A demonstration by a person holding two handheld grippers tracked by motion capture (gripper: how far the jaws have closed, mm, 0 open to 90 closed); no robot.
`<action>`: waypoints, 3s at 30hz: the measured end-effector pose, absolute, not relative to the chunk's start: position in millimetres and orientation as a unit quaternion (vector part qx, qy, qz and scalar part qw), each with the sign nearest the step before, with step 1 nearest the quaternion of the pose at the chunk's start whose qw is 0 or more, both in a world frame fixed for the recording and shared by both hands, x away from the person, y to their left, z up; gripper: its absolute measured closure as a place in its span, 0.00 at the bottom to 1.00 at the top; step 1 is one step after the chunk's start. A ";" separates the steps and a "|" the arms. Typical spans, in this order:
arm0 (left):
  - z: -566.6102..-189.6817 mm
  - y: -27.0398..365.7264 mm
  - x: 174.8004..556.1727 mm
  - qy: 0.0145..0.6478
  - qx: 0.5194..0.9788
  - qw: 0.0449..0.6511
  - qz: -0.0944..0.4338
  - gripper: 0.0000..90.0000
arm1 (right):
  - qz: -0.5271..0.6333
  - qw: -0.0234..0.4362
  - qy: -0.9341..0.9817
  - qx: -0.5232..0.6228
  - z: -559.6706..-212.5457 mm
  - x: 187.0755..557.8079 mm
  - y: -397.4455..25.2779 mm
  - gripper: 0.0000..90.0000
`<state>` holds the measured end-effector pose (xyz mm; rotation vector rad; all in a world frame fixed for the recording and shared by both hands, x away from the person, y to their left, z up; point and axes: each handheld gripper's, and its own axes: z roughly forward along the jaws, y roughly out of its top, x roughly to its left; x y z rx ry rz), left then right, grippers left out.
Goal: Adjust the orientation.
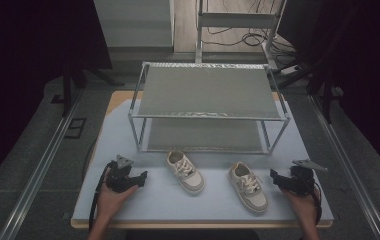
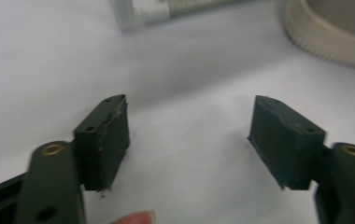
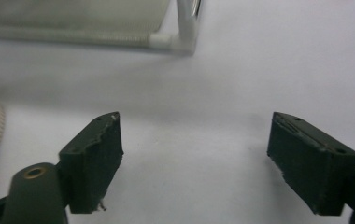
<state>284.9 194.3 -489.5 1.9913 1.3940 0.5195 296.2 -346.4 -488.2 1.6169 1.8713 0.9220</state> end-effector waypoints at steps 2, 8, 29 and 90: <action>-485.1 193.9 283.6 0.524 0.759 0.329 0.201 0.38 | 0.350 0.263 0.676 0.593 -482.1 289.8 -346.8 0.26; -468.9 192.3 278.7 0.502 0.770 0.347 0.188 0.46 | 0.387 0.256 0.674 0.575 -463.3 274.4 -344.7 0.46; -461.7 197.8 262.4 0.501 0.759 0.387 0.152 0.91 | 0.454 0.176 0.792 0.368 -425.6 245.0 -205.0 1.00; -473.9 165.3 327.5 0.453 0.769 0.425 0.149 0.98 | 0.423 0.192 0.809 0.360 -464.7 246.8 -128.1 1.00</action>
